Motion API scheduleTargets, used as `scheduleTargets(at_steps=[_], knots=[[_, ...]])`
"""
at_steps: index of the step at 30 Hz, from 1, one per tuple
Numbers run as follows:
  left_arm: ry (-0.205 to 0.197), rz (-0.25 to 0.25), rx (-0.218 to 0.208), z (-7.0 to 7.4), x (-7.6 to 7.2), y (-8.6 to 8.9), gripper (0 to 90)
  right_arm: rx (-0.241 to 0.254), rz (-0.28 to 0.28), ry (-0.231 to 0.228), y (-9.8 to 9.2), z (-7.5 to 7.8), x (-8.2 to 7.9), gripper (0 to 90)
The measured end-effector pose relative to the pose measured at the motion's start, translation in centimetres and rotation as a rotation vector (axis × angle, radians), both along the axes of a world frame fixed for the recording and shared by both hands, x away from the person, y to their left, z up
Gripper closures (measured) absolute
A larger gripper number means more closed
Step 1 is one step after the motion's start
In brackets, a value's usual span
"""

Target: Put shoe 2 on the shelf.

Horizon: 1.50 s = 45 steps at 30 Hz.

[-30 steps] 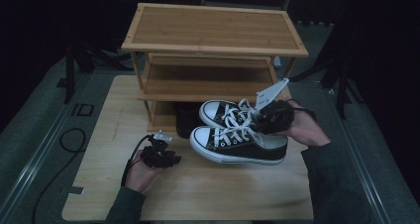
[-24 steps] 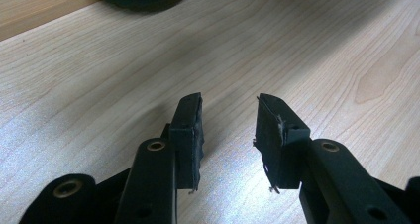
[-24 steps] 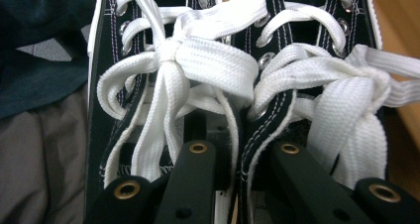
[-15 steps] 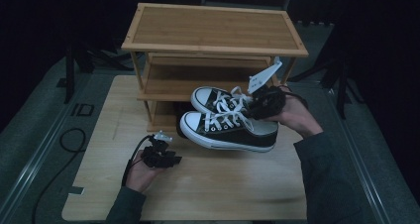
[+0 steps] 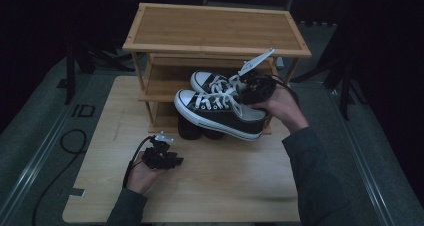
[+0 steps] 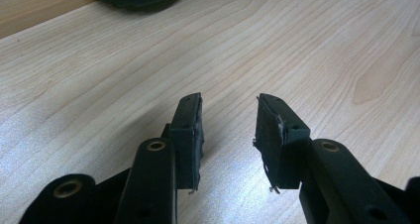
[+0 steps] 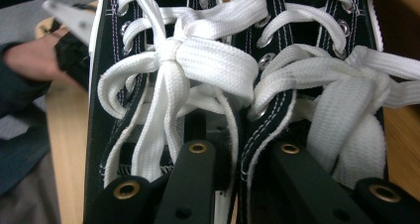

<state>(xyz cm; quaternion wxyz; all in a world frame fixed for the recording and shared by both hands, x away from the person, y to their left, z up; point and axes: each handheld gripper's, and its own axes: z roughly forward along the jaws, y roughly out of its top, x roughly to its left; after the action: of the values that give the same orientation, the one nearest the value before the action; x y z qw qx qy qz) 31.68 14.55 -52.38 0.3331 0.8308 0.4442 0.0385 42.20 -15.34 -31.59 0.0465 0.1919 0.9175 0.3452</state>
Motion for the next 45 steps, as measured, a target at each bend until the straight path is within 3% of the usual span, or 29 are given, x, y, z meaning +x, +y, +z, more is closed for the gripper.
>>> scheduleTargets(at_steps=[14, 20, 31, 40, 45], knots=[[0.003, -0.009, 0.006, -0.1, 0.1, -0.1, 63.1, -0.014, -0.203, -0.047, 1.5, 0.3, 1.1, 85.1], [0.003, -0.011, 0.006, -0.2, 0.0, -0.2, 63.1, -0.021, -0.252, -0.092, 2.1, 0.3, 0.7, 85.1], [0.003, -0.009, 0.005, -0.2, 0.0, -0.1, 63.1, -0.046, -0.308, -0.103, 2.7, -0.2, 0.5, 85.0], [0.004, -0.009, 0.008, -0.2, 0.0, -0.1, 63.0, -0.026, -0.343, -0.098, 2.8, -0.4, 0.4, 85.0], [0.004, -0.008, 0.008, -0.2, 0.0, -0.2, 63.0, -0.042, -0.404, -0.128, 3.0, -0.6, 0.1, 85.0]])
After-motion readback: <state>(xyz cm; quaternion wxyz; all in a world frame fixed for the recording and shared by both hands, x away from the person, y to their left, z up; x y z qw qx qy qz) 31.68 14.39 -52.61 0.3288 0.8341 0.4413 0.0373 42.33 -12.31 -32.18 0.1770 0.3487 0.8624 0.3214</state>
